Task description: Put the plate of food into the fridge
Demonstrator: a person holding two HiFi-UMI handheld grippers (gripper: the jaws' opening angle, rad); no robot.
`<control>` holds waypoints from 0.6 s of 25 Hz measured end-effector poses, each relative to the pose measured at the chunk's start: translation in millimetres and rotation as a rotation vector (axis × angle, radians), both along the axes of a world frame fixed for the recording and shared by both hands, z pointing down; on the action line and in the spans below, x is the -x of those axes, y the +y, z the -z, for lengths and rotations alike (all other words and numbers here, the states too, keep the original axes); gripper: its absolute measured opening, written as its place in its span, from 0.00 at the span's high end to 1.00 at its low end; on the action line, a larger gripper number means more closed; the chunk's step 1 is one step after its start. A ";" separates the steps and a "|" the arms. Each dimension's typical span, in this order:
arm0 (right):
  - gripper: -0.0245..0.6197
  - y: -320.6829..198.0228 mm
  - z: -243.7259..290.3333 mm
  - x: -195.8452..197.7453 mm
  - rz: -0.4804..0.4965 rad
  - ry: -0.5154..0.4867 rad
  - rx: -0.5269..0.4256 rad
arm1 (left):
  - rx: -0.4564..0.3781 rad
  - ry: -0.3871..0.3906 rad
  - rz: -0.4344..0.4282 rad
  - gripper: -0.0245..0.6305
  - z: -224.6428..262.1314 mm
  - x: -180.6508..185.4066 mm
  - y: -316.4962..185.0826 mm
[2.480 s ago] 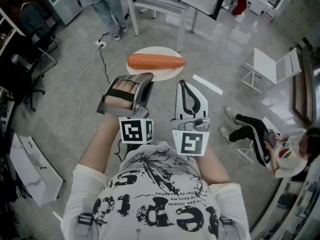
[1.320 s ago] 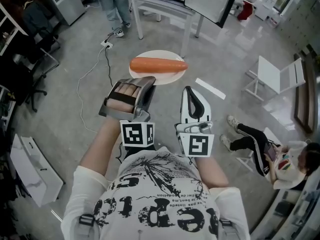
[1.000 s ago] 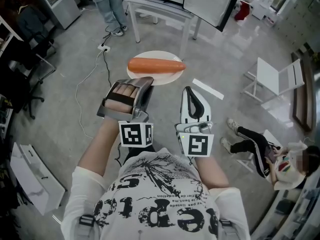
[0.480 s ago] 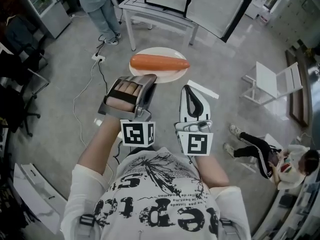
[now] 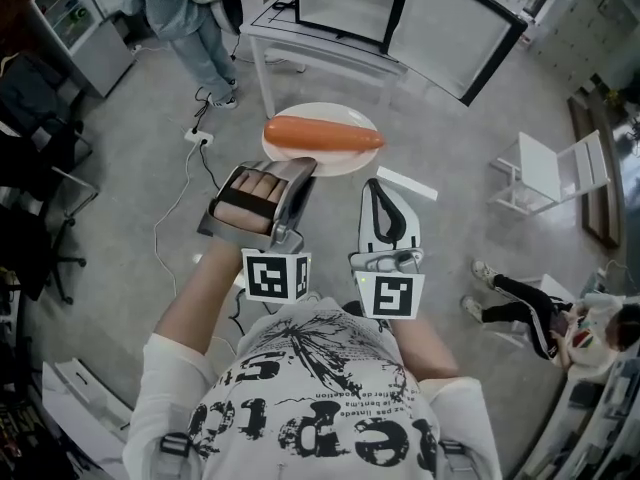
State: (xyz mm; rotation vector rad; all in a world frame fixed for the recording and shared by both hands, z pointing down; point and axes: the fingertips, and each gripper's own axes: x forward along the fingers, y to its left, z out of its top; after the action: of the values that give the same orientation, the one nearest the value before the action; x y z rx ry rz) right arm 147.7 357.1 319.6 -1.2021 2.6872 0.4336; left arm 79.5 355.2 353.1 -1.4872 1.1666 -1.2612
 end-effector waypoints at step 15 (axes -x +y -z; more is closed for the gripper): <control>0.96 -126.6 -12.6 46.4 0.061 0.005 0.012 | 0.013 -0.002 0.057 0.92 -12.4 50.1 -117.9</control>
State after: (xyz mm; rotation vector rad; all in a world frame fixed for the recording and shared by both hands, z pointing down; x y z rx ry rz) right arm 101.3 230.5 332.2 -1.1207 2.7265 0.4124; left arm 29.4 237.3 365.5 -1.4713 1.2094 -1.3110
